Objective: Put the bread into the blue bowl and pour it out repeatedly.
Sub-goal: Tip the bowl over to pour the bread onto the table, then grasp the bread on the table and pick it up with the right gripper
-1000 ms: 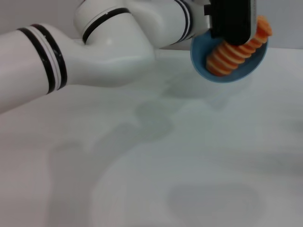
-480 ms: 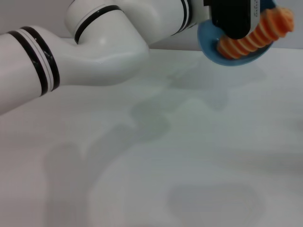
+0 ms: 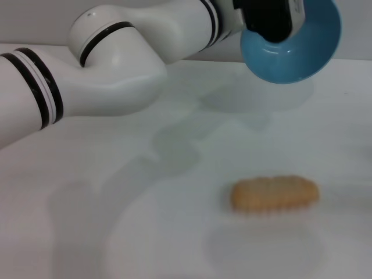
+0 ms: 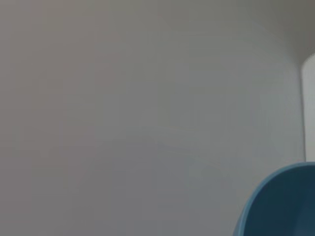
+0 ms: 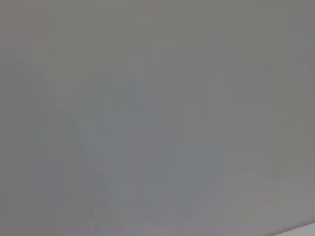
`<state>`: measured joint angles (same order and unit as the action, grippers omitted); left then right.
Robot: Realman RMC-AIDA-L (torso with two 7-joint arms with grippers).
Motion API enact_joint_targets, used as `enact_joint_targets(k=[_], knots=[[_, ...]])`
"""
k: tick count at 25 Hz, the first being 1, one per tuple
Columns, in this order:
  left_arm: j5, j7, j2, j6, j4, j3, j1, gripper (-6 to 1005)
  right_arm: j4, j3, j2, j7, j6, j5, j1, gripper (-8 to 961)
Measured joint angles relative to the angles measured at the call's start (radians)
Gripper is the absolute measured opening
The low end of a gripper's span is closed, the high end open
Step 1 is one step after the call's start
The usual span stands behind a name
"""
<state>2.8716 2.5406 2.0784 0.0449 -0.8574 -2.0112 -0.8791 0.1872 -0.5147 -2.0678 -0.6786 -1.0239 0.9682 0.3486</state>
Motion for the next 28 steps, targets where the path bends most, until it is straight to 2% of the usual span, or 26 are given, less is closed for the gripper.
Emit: enact_joint_targets(k=[3, 6, 8, 11, 14, 17, 19, 20, 25, 28], knots=[[-0.004, 0.185, 0.000, 0.004, 0.030, 0.017, 0.002, -1, -0.011, -0.004, -0.001, -0.052, 0.063, -0.015, 0.025, 593], [-0.019, 0.263, 0.000, 0.006, 0.050, 0.023, 0.003, -1, -0.011, -0.020, 0.002, -0.138, 0.101, 0.015, 0.038, 593], [-0.102, 0.321, -0.001, 0.024, 0.074, 0.050, 0.005, -1, 0.012, -0.053, 0.004, -0.266, 0.113, 0.087, 0.043, 593], [-0.191, 0.331, -0.003, 0.035, 0.084, 0.080, 0.014, -1, 0.102, -0.117, 0.005, -0.528, 0.106, 0.277, 0.042, 593], [-0.291, 0.333, -0.008, 0.040, 0.088, 0.101, 0.040, 0, 0.250, -0.176, 0.006, -0.878, 0.076, 0.567, 0.042, 593], [-0.336, 0.333, -0.009, 0.044, 0.089, 0.106, 0.063, 0, 0.368, -0.187, 0.013, -1.202, 0.019, 0.869, 0.064, 593], [-0.348, 0.334, -0.009, 0.048, 0.090, 0.107, 0.074, 0, 0.408, -0.182, 0.024, -1.343, -0.053, 1.014, 0.090, 593], [-0.358, 0.334, -0.009, 0.050, 0.090, 0.107, 0.085, 0, 0.420, -0.176, 0.045, -1.421, -0.142, 1.120, 0.121, 592], [-0.389, 0.334, -0.008, 0.051, 0.090, 0.101, 0.097, 0, 0.423, -0.173, 0.067, -1.510, -0.276, 1.278, 0.171, 592], [-0.397, 0.335, -0.007, 0.052, 0.090, 0.098, 0.100, 0, 0.424, -0.178, 0.072, -1.521, -0.355, 1.340, 0.190, 592]])
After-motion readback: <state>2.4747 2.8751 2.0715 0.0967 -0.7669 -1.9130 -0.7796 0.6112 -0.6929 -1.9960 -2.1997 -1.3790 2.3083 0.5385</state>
